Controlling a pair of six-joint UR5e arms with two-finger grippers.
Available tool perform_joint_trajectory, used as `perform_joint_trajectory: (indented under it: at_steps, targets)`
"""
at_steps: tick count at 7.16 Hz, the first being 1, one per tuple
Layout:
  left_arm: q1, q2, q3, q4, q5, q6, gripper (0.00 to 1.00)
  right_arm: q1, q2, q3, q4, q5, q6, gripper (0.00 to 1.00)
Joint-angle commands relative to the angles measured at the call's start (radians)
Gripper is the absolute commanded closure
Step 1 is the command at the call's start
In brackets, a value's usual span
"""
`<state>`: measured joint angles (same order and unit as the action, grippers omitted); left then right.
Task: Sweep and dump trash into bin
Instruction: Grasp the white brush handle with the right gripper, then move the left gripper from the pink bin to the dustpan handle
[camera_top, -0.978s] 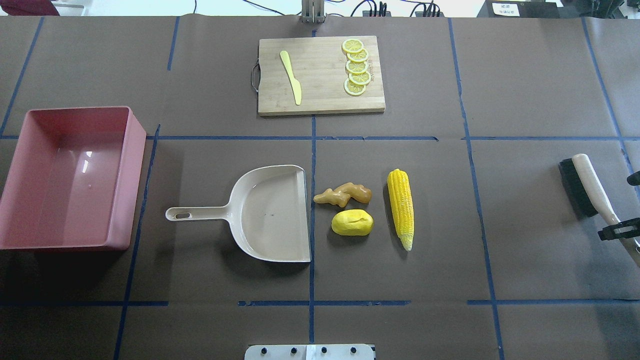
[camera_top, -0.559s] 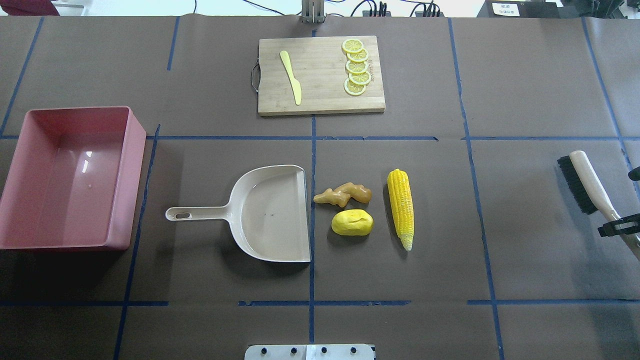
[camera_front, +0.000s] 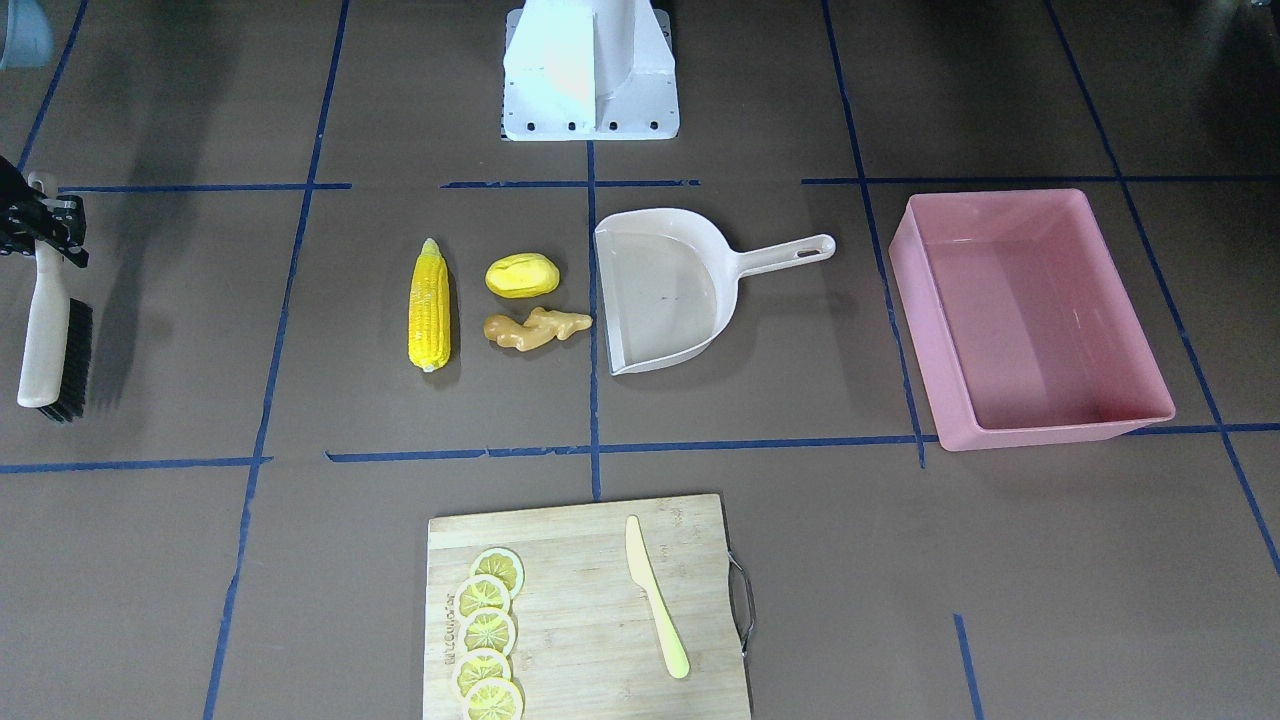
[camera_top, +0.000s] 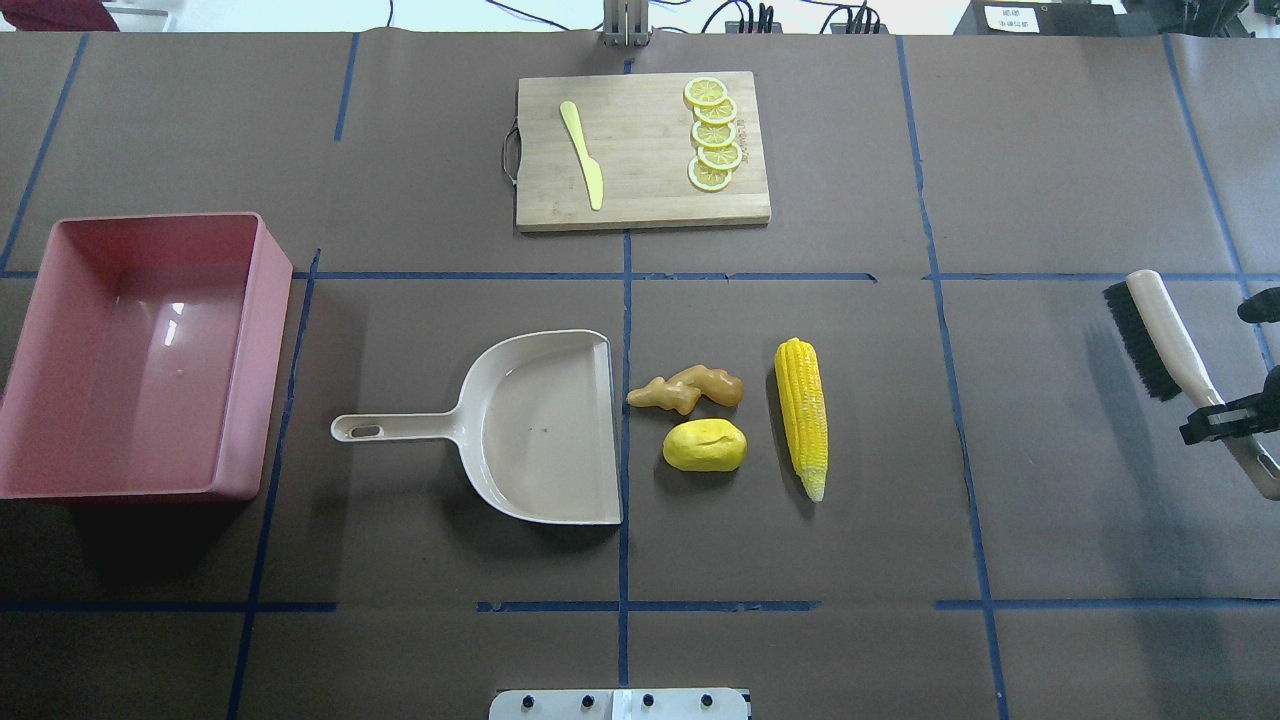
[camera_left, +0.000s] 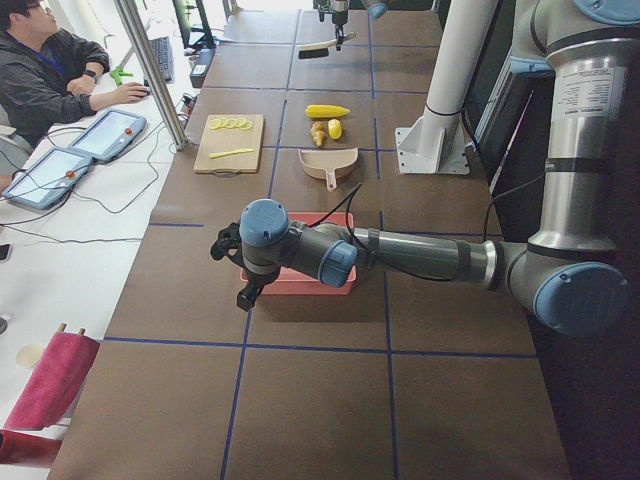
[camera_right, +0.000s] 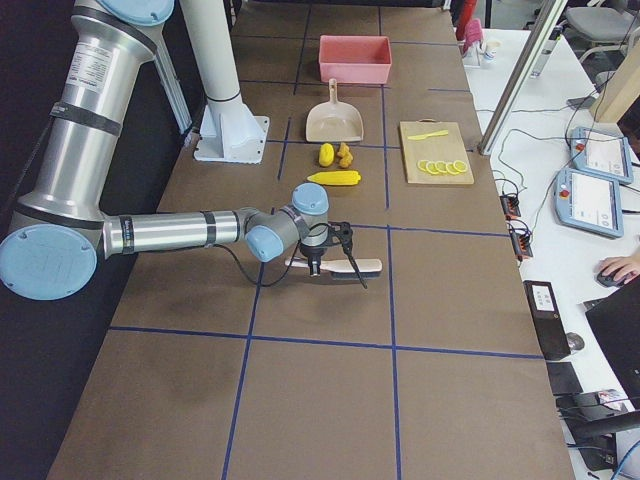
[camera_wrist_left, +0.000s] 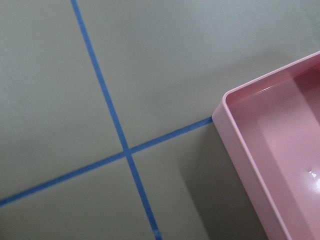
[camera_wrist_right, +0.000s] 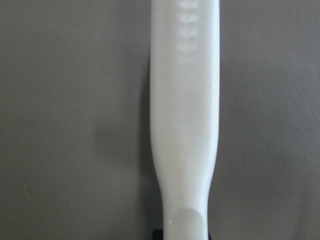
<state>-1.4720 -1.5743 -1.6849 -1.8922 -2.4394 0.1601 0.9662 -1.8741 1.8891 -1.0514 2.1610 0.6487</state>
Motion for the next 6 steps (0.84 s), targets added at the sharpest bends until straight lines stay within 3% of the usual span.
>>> perform_joint_trajectory:
  at_steps: [1,2,6]
  targets:
    - [0.129,-0.058,-0.013,-0.204,0.0,0.003,0.03,0.0,0.004,0.002,0.001,-0.001,0.0,1.0]
    - [0.181,-0.079,-0.039,-0.217,0.008,-0.01,0.06,0.0,0.004,0.001,-0.001,-0.003,0.0,1.0]
    - [0.467,-0.202,-0.076,-0.181,0.114,-0.008,0.01,0.0,0.006,0.001,0.002,-0.001,0.0,1.0]
